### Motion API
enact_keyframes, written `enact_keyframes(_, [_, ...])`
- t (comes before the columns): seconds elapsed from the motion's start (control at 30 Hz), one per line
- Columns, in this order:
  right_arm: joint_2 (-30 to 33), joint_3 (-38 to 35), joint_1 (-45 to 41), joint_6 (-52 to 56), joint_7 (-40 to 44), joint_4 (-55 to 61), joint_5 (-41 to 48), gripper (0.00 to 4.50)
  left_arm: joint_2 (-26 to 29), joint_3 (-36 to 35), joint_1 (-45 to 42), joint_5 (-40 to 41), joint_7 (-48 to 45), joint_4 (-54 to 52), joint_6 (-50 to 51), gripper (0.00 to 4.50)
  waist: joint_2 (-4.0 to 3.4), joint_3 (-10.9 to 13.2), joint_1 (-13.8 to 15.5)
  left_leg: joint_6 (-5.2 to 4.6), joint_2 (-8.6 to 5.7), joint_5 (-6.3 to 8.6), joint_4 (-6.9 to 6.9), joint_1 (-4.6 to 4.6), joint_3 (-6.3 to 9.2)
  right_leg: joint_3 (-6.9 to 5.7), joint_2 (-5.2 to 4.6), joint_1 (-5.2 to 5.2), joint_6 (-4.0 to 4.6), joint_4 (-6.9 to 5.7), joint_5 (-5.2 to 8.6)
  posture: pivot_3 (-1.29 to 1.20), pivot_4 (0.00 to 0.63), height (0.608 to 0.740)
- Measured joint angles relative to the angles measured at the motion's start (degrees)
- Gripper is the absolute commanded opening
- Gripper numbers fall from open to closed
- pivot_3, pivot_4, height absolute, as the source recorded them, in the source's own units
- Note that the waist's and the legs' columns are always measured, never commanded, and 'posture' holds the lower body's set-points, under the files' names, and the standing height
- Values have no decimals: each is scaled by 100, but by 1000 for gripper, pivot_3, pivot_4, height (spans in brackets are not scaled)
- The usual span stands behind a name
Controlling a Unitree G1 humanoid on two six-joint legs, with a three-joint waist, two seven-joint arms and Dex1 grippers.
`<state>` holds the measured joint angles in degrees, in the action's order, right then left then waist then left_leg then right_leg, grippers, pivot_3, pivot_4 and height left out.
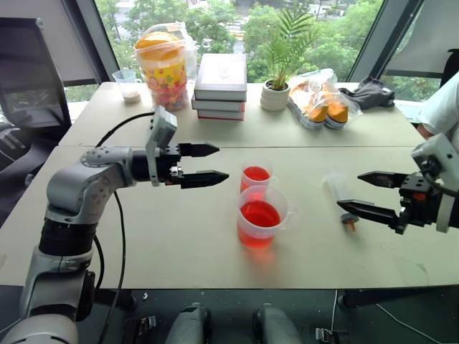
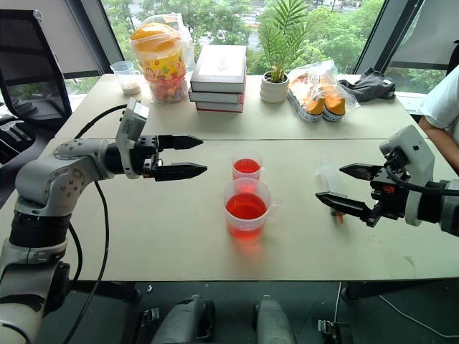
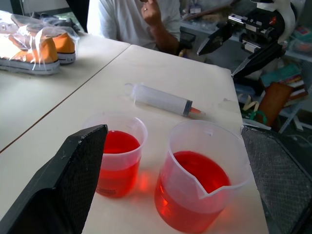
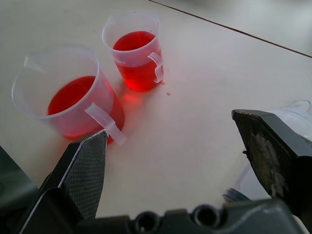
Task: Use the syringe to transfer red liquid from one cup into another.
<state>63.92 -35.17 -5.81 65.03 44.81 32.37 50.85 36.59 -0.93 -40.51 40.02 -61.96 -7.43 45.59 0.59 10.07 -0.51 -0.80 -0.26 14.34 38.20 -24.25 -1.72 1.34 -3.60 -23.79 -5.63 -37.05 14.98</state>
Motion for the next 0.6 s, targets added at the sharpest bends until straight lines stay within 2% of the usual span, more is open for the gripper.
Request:
enact_keyframes(0.17, [-53,146,-295,46,-383,-102,0,4489,51,5,-37,-11,-37,16,-9,4500,0,0,-5,0,0,0,0,0,0,0,0,0,0,0,0,0,150,740])
enact_keyframes(0.27, [-111,516,-849,398,-835,-380,14,4489,67,14,-66,-40,-68,56,-32,4500,0,0,-17,0,0,0,1,1,-1,2,-1,-1,7,0,4,0,150,740])
enact_keyframes(0.47, [-225,1987,-2514,1530,-1768,-1822,-476,4489,-16,106,-236,-167,-150,219,-210,4500,0,0,-14,0,0,0,-1,-10,-4,6,-5,-18,22,-1,11,0,150,740])
enact_keyframes(0.6, [-571,2821,-3097,1687,-1955,-2857,-1010,4489,-90,230,-223,-250,-185,282,-304,4500,0,0,-9,0,-2,0,-8,-31,-7,7,-6,-40,4,1,0,0,150,740])
